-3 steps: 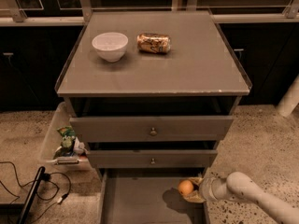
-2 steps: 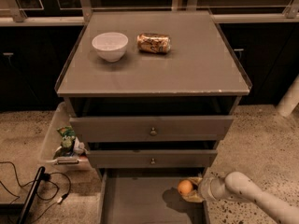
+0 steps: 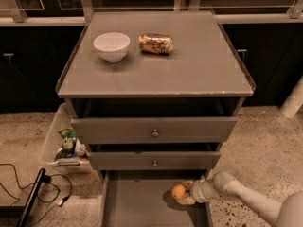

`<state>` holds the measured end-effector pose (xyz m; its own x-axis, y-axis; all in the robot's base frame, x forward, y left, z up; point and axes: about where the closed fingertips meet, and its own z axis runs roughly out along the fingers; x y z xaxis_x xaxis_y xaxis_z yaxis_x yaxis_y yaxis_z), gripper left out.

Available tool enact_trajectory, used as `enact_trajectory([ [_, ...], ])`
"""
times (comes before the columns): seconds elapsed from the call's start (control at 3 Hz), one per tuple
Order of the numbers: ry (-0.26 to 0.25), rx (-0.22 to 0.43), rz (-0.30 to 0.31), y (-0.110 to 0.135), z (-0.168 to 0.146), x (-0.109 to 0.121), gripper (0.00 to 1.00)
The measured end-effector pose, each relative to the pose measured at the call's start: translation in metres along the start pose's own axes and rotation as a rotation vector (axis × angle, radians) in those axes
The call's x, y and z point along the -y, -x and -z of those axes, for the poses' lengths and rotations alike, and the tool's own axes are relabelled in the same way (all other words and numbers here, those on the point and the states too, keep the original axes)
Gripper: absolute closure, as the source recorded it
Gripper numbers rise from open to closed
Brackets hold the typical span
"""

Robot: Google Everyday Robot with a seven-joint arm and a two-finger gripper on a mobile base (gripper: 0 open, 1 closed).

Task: Place orange into bottom drawer

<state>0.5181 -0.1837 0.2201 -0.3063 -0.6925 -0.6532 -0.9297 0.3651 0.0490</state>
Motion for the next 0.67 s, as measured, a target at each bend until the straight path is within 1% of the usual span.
enact_trajectory([
  [0.67,0.035,-0.023,0.05,-0.007,-0.06,0.003,1.0],
])
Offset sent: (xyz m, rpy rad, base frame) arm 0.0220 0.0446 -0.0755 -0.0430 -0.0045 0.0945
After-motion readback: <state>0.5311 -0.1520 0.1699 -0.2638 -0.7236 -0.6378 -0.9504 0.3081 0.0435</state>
